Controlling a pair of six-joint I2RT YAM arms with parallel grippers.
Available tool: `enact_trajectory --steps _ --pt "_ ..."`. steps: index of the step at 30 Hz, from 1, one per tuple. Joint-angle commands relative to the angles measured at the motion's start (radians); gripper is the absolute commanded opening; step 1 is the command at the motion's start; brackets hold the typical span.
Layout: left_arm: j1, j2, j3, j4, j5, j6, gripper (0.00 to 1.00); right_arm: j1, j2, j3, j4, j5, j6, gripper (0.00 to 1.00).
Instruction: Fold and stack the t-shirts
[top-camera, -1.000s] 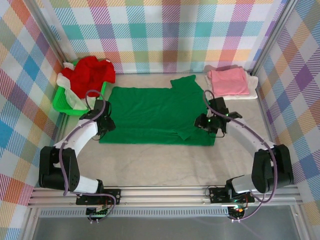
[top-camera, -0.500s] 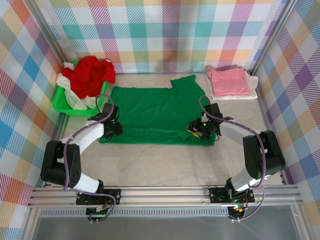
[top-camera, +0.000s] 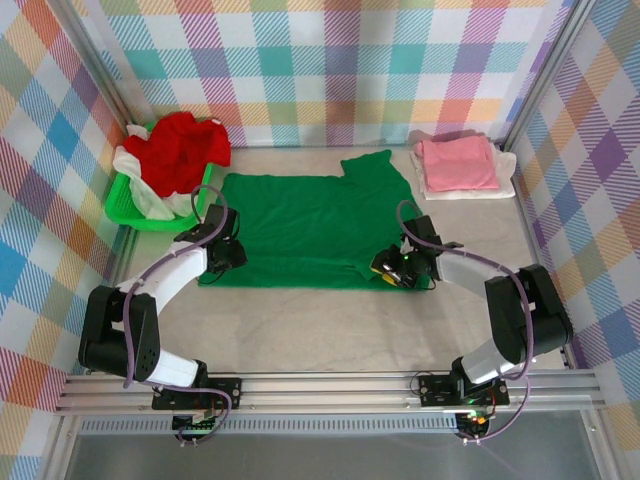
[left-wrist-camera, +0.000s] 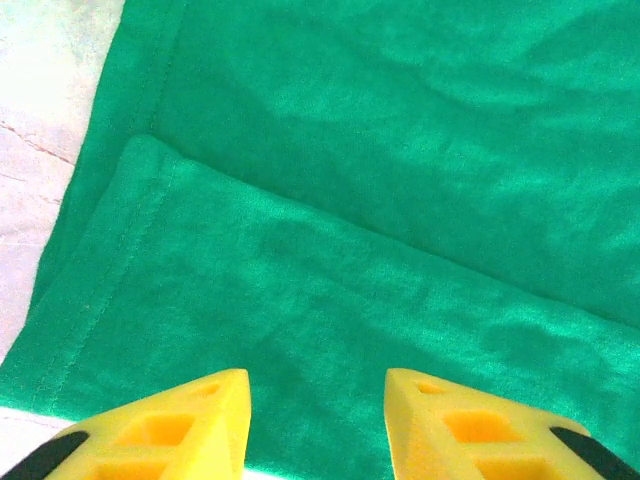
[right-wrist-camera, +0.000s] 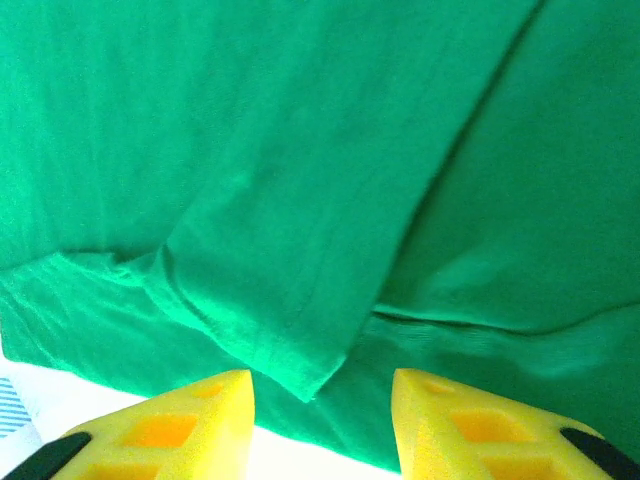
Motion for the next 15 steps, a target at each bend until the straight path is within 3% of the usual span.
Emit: enact_trajectory --steps 1,8,15 --pt "-0.025 0.012 0.027 0.002 -0.014 -0.009 0.41 0.021 0.006 0.010 0.055 -0.009 0.027 0.40" --pt "-0.027 -0.008 0.022 -0.010 -0.033 -0.008 0.41 0.031 0.053 0.002 0.116 0.008 0.050 0.34" --pt "-0.027 -0.015 0.016 -0.007 -0.037 -0.009 0.41 0.031 0.049 0.021 0.151 0.037 0.052 0.14"
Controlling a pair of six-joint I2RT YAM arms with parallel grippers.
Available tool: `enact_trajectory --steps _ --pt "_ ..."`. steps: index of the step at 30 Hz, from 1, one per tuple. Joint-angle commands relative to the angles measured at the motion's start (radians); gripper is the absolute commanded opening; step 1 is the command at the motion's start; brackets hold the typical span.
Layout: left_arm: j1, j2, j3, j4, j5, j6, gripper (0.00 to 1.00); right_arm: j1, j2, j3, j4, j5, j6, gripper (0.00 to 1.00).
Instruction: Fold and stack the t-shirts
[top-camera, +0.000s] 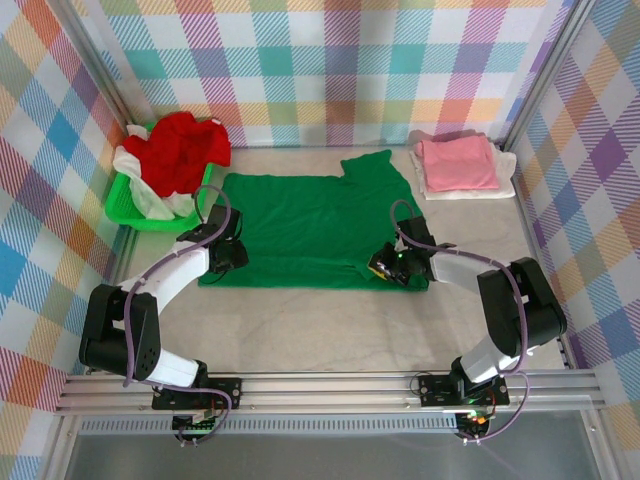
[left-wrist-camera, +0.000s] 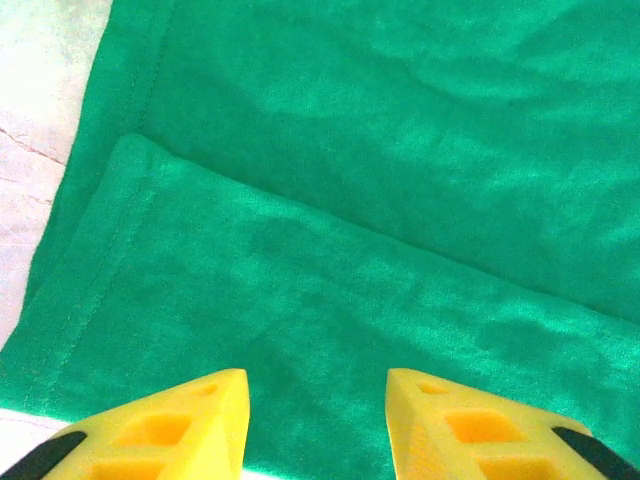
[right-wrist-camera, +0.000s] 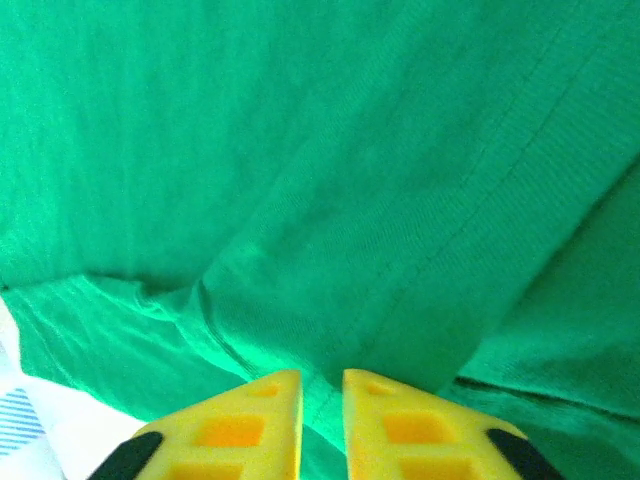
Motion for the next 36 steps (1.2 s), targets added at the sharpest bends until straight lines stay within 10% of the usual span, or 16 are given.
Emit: enact_trajectory --steps 1,10,19,36 --pt "-0.010 -0.021 0.015 -0.006 -0.024 -0.011 0.41 0.006 0.001 0.034 0.034 0.020 -0.002 0.12" --pt "-0.010 -0.031 0.001 -0.009 -0.039 -0.015 0.41 0.006 0.055 0.123 0.006 0.029 -0.031 0.00" --pt "-0.011 -0.055 -0.019 0.014 -0.014 0.003 0.42 0.012 -0.119 -0.034 -0.061 0.049 0.010 0.30" --pt "-0.022 -0.075 -0.042 0.052 0.022 0.021 0.42 0.070 -0.019 -0.060 0.092 0.048 0.057 0.36"
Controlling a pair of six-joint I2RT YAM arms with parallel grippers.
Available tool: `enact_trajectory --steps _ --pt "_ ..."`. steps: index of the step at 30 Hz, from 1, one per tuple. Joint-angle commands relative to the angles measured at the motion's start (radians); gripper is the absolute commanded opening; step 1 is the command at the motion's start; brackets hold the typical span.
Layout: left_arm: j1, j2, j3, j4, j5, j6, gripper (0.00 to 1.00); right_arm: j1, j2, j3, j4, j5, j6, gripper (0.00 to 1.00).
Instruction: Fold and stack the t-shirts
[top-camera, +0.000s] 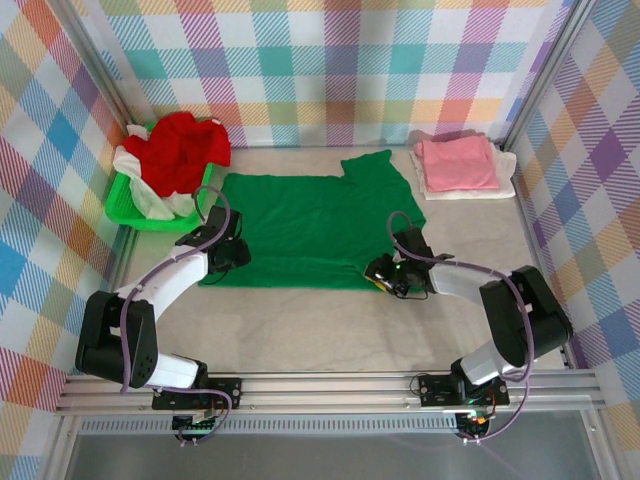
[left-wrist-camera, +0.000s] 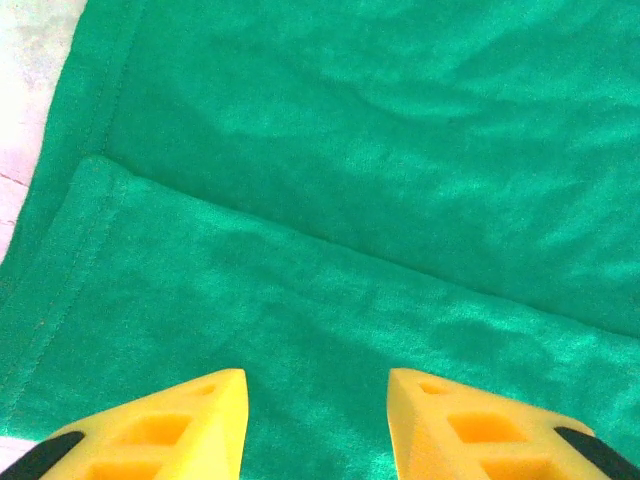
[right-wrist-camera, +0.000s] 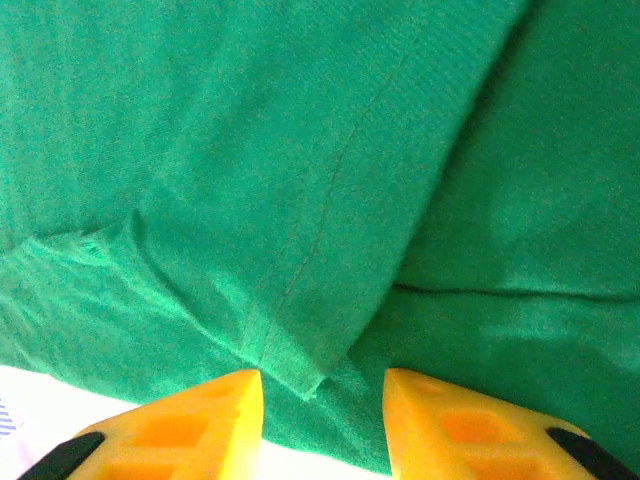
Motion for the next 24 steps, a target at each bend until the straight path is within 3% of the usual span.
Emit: enact_trajectory --steps 1,6,14,24 --pt "-0.011 -0.039 -0.013 -0.011 -0.010 0.017 0.42 0.008 0.035 0.033 0.065 0.001 0.016 0.36" --pt "-0.011 -0.054 -0.019 -0.020 -0.018 0.019 0.42 0.008 0.058 0.055 0.076 0.000 0.010 0.32" --pt "-0.011 -0.051 -0.019 -0.019 -0.021 0.016 0.42 0.008 0.006 0.075 0.012 0.034 0.007 0.36" --pt "-0.011 -0.049 -0.019 -0.021 -0.021 0.015 0.42 0.007 0.080 0.086 0.052 0.035 0.006 0.35"
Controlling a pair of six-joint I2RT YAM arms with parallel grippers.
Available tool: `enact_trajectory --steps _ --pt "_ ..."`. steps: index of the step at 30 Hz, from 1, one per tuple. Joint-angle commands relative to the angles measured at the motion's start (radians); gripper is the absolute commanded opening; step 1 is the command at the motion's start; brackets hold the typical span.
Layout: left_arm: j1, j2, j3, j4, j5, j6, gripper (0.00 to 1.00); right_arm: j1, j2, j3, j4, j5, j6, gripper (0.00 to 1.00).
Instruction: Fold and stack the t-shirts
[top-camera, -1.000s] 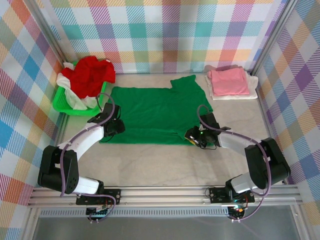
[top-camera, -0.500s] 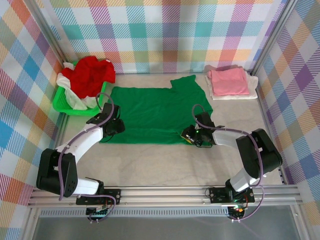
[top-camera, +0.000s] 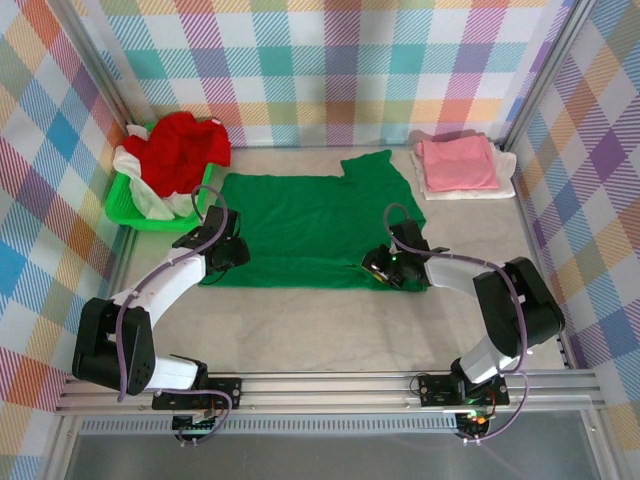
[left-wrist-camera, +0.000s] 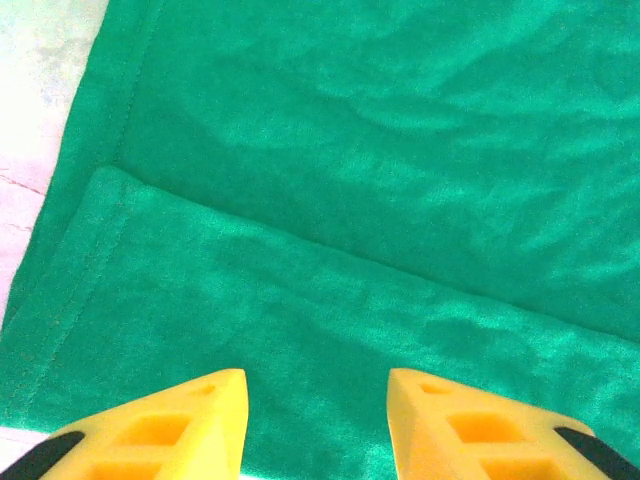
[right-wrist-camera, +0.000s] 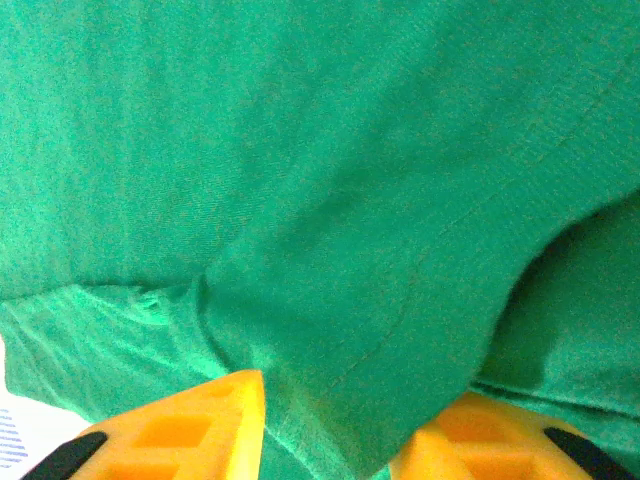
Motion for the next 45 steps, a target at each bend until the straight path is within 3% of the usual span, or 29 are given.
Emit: enact_trajectory --steps 1,5,8,14,20,24,26,32,35,38,40,45 --pt "-0.010 -0.015 -0.017 -0.016 -0.018 0.010 0.42 0.008 0.022 0.021 0.024 0.009 0.000 0.31" --pt "-0.010 -0.016 -0.014 -0.015 -0.019 0.011 0.42 0.008 0.016 0.059 0.001 0.025 -0.026 0.14" --pt "-0.010 -0.018 -0.014 -0.013 -0.023 0.007 0.42 0.008 0.009 0.102 -0.034 0.050 -0.059 0.07" --pt "-0.009 -0.026 -0.020 -0.010 -0.085 -0.015 0.42 0.008 0.067 0.248 -0.149 0.102 -0.146 0.04" --pt "-0.009 0.004 0.018 0.003 -0.112 -0.014 0.42 0.007 0.212 0.434 -0.218 0.112 -0.199 0.06" --pt "-0.009 0.042 0.056 0.003 -0.132 -0.005 0.42 0.007 0.288 0.552 -0.276 0.096 -0.234 0.27" --pt "-0.009 0.055 0.070 0.002 -0.132 -0.005 0.42 0.006 0.280 0.571 -0.288 0.096 -0.241 0.39" --pt "-0.009 0.050 0.068 0.000 -0.135 -0.007 0.44 -0.008 0.101 0.456 -0.275 0.144 -0.265 0.49" --pt "-0.006 0.073 0.055 0.015 -0.118 -0.002 0.46 -0.044 -0.009 0.324 -0.232 0.149 -0.246 0.51" --pt "0.002 0.138 0.069 0.016 -0.088 -0.006 0.45 -0.066 -0.042 0.263 -0.265 0.165 -0.266 0.44" --pt "0.003 0.170 0.070 0.032 -0.075 -0.018 0.44 -0.066 -0.034 0.245 -0.278 0.177 -0.290 0.35" --pt "0.037 0.242 0.067 0.042 -0.024 -0.067 0.44 -0.077 0.070 0.272 -0.290 0.143 -0.315 0.32"
